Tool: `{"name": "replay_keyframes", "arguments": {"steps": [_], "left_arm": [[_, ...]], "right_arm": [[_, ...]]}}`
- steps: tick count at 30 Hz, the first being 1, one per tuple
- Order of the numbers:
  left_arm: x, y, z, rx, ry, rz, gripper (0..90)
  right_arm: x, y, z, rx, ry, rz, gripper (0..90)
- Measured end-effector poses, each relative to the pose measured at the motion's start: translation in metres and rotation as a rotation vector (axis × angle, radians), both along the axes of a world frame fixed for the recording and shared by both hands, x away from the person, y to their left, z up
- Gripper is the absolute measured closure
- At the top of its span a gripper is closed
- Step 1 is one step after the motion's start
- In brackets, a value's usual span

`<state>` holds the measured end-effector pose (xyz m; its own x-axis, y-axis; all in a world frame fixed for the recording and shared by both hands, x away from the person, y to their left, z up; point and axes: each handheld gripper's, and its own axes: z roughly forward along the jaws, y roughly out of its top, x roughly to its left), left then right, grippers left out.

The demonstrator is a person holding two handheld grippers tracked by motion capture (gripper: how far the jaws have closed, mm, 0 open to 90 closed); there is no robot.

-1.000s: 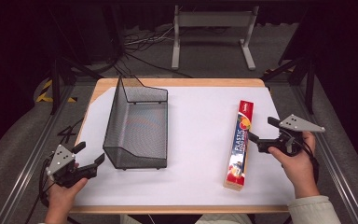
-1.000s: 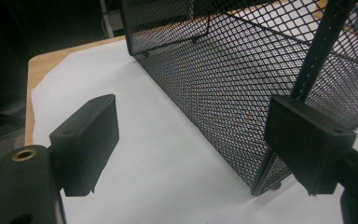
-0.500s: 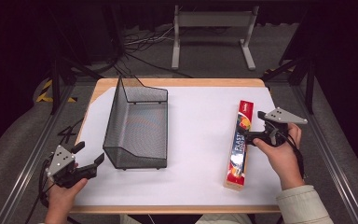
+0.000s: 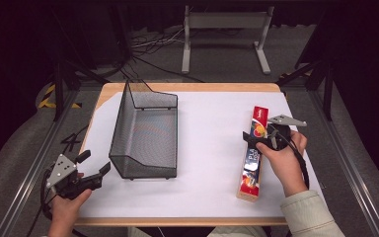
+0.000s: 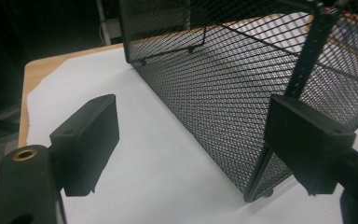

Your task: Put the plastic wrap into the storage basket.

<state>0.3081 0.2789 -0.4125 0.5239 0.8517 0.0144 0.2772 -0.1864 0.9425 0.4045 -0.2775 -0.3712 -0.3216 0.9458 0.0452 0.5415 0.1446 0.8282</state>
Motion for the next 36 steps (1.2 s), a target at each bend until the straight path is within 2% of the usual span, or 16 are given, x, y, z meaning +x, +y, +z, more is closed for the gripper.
{"name": "replay_keyframes", "arguments": {"steps": [1, 2, 7, 12, 13, 14, 17, 19, 22, 24, 28, 29, 31, 34, 35, 36], "left_arm": [[-0.001, -0.003, 0.001, 0.027, -0.011, 0.002, 19.3], [-0.001, -0.004, 0.001, 0.032, -0.016, 0.005, 19.4], [0.0, -0.003, 0.001, 0.02, -0.016, 0.002, 18.8], [0.001, -0.001, 0.002, 0.01, -0.011, -0.001, 18.8], [0.001, -0.001, 0.002, 0.01, -0.011, -0.001, 18.8], [0.001, -0.001, 0.002, 0.001, -0.015, 0.0, 18.8], [0.001, 0.0, 0.002, 0.003, -0.014, 0.003, 18.8], [0.001, -0.001, 0.002, 0.005, -0.015, 0.001, 18.8], [0.001, -0.001, 0.002, 0.012, -0.013, 0.003, 18.8], [0.001, -0.001, 0.002, 0.014, -0.013, 0.006, 18.8], [0.001, -0.001, 0.001, 0.017, -0.013, 0.011, 18.8], [0.001, -0.001, 0.001, 0.017, -0.015, 0.012, 18.8], [0.0, -0.001, 0.0, 0.018, -0.016, 0.012, 18.8], [0.001, 0.0, -0.002, 0.022, -0.012, 0.018, 18.8], [0.001, 0.0, -0.002, 0.024, -0.011, 0.019, 18.8], [0.001, 0.001, -0.002, 0.023, -0.013, 0.021, 18.8]], "right_arm": [[0.001, 0.002, -0.004, -0.013, 0.021, -0.027, 4.0], [0.002, 0.003, -0.005, -0.021, 0.021, -0.033, 4.0], [0.003, 0.004, -0.014, -0.03, 0.047, -0.06, 4.2], [0.005, 0.005, -0.026, -0.037, 0.126, -0.074, 6.0], [0.005, 0.005, -0.026, -0.037, 0.126, -0.074, 6.0], [0.005, 0.007, -0.029, -0.075, 0.163, -0.087, 8.7], [0.005, 0.009, -0.03, -0.106, 0.202, -0.107, 10.0], [0.005, 0.01, -0.03, -0.1, 0.232, -0.128, 12.5], [0.008, 0.008, -0.029, -0.074, 0.313, -0.148, 14.9], [0.01, 0.009, -0.029, -0.073, 0.344, -0.151, 15.0], [0.011, 0.01, -0.03, -0.073, 0.371, -0.162, 15.4], [0.014, 0.011, -0.03, -0.069, 0.405, -0.171, 15.5], [0.015, 0.011, -0.03, -0.064, 0.418, -0.18, 15.8], [0.018, 0.012, -0.033, -0.041, 0.491, -0.205, 15.9], [0.019, 0.012, -0.034, -0.025, 0.531, -0.212, 15.9], [0.02, 0.013, -0.035, -0.019, 0.543, -0.221, 15.7]]}}
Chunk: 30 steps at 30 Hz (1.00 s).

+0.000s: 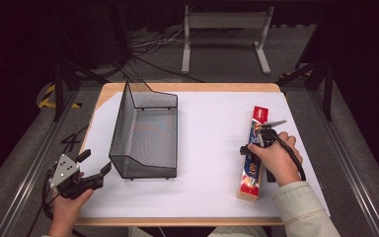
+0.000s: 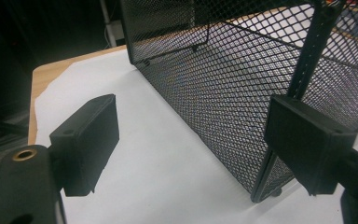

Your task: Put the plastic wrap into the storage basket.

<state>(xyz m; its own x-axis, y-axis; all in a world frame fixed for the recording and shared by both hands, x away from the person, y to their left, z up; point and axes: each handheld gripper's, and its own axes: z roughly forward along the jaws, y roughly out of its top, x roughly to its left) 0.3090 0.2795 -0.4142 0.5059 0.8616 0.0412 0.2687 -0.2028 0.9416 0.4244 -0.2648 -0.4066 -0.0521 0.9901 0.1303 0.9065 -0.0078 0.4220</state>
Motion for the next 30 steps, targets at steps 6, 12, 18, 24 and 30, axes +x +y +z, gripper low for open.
{"name": "replay_keyframes", "arguments": {"steps": [6, 12, 18, 24, 30], "left_arm": [[-0.0005, -0.0004, 0.0004, 0.001, -0.004, 0.0, 18.8], [-0.0013, 0.0004, 0.0007, -0.003, -0.008, 0.003, 18.7], [-0.0013, -0.0001, 0.0006, 0.001, -0.008, 0.002, 18.7], [-0.0016, 0.0009, 0.0005, -0.003, -0.011, 0.005, 18.7], [-0.0013, 0.0002, 0.0003, 0.0, -0.014, 0.004, 18.7]], "right_arm": [[0.0037, -0.0002, -0.0059, 0.009, 0.034, -0.014, 15.2], [0.0033, 0.0009, -0.0086, -0.012, 0.028, -0.013, 15.7], [0.0024, 0.0041, -0.0074, -0.027, 0.033, -0.044, 19.9], [0.0039, 0.0087, -0.005, -0.046, 0.059, -0.075, 23.3], [0.0048, 0.0055, -0.0017, -0.026, 0.083, -0.106, 29.0]]}}
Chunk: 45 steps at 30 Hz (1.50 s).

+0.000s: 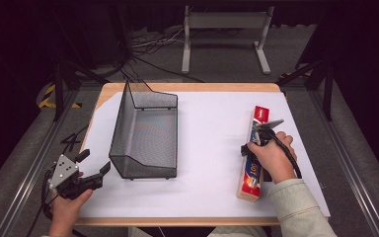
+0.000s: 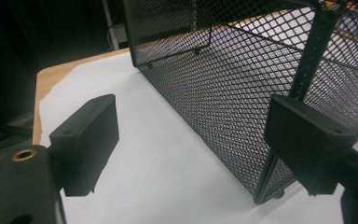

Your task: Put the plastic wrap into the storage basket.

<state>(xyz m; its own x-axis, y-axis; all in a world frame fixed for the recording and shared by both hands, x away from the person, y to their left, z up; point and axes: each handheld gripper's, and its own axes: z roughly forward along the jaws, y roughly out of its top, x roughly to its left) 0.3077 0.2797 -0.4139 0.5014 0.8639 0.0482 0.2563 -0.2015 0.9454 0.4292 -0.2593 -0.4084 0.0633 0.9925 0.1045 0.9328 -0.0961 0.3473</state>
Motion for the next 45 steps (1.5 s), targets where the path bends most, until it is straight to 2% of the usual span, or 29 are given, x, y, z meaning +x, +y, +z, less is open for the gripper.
{"name": "replay_keyframes", "arguments": {"steps": [5, 7, 11, 16, 24, 35, 38, 45], "left_arm": [[0.0, 0.0, 0.0, 0.001, -0.003, 0.001, 18.7], [0.0, 0.0, 0.0, 0.001, -0.004, 0.001, 18.7], [0.0, 0.0, 0.0, 0.002, -0.007, 0.001, 18.7], [-0.001, 0.0, 0.0, 0.0, -0.012, 0.004, 18.7], [-0.001, 0.0, 0.001, -0.001, -0.015, 0.005, 18.7], [-0.001, 0.001, 0.001, -0.001, -0.016, 0.01, 18.7], [-0.001, 0.002, 0.001, 0.001, -0.018, 0.012, 18.7], [-0.002, 0.002, 0.002, 0.001, -0.02, 0.012, 18.7]], "right_arm": [[0.0, -0.002, 0.005, 0.008, 0.014, -0.019, 34.5], [-0.001, -0.004, 0.006, 0.017, -0.003, -0.03, 35.9], [-0.002, -0.005, 0.006, 0.025, -0.009, -0.033, 36.9], [-0.002, -0.006, 0.007, 0.017, -0.029, -0.031, 38.9], [-0.004, -0.009, 0.018, 0.019, -0.076, -0.004, 40.5], [-0.007, -0.013, 0.042, 0.008, -0.167, 0.025, 40.8], [-0.009, -0.014, 0.055, 0.003, -0.195, 0.035, 40.8], [-0.012, -0.017, 0.072, -0.008, -0.244, 0.046, 40.8]]}}
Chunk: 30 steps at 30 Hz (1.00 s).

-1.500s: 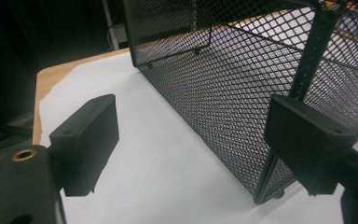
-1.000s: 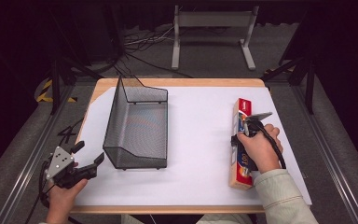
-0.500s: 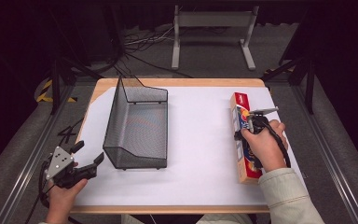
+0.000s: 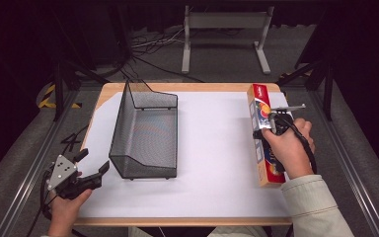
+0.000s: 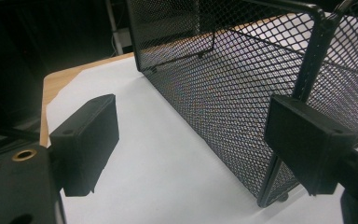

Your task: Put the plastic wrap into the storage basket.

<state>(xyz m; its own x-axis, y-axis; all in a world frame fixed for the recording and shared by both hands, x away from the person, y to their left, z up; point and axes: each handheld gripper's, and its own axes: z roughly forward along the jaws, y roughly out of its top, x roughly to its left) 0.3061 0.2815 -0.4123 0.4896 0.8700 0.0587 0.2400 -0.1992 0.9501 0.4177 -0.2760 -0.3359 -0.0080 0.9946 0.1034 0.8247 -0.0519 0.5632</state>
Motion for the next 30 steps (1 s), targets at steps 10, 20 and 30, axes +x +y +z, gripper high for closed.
{"name": "replay_keyframes", "arguments": {"steps": [10, 20, 30], "left_arm": [[0.0, 0.0, 0.0, 0.0, 0.001, 0.001, 18.7], [-0.003, 0.002, 0.0, -0.004, -0.005, 0.009, 18.7], [-0.013, 0.008, 0.0, -0.001, -0.009, 0.029, 18.7]], "right_arm": [[-0.007, 0.001, 0.014, -0.013, -0.08, 0.031, 40.8], [-0.012, 0.016, 0.026, -0.014, -0.143, 0.099, 40.6], [-0.01, 0.045, 0.034, 0.026, -0.174, 0.232, 40.4]]}}
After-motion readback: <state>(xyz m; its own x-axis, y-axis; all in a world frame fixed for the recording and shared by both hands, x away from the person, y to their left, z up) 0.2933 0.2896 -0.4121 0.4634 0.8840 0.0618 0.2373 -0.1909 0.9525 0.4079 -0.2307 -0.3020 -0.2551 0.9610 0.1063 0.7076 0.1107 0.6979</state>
